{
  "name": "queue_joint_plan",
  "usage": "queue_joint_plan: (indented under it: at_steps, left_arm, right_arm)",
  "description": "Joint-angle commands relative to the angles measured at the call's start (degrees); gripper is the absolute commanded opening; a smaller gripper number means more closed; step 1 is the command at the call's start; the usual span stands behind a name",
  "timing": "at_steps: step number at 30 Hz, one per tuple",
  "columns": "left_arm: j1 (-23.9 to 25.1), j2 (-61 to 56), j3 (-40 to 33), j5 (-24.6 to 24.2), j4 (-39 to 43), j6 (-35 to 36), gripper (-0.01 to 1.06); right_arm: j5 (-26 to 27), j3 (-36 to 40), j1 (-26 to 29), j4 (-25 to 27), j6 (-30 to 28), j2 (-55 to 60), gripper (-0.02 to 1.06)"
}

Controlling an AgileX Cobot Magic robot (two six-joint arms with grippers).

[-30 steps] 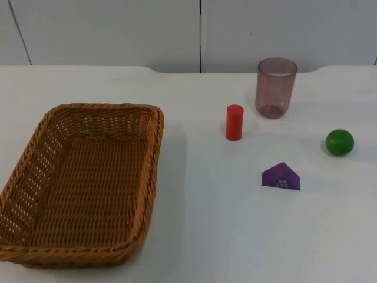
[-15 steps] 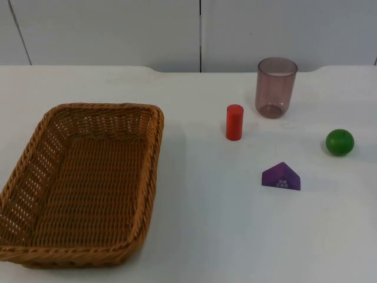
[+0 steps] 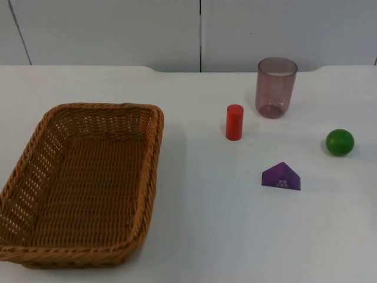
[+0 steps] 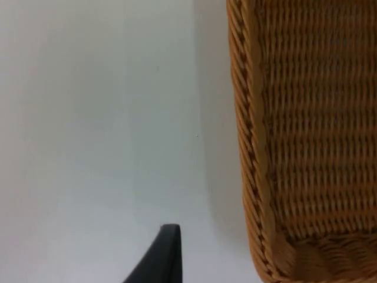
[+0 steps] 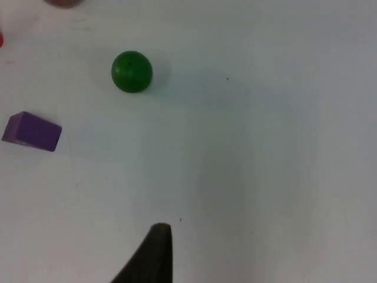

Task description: Pick up the basket with the left hand and place the triangular block into the basket with the right hand.

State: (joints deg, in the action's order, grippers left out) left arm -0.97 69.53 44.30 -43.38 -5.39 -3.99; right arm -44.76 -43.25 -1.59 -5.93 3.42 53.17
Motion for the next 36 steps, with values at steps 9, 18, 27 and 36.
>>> queue_joint_plan:
  at_steps: [9, 18, 27, 36]
  left_arm:
    - [4.4, 24.1, 12.8, -1.3, -6.9, -13.3, 1.05]
    - [7.0, 35.5, 15.0, -0.1, -18.3, -24.5, 1.05]
    - [4.4, 42.8, 15.0, 5.8, -19.8, -24.2, 1.04]
    - [4.4, 44.4, 14.8, 8.6, -21.5, -24.4, 0.59]
  right_arm:
    - [0.7, -0.3, 0.2, 0.0, 0.0, -0.1, 1.05]
    - [1.2, -0.3, 0.2, 0.0, 0.0, -0.1, 1.05]
    - [1.5, -0.2, 0.2, 0.0, 0.0, -0.1, 1.05]
    - [1.7, -0.2, 0.2, 0.0, 0.0, -0.1, 1.05]
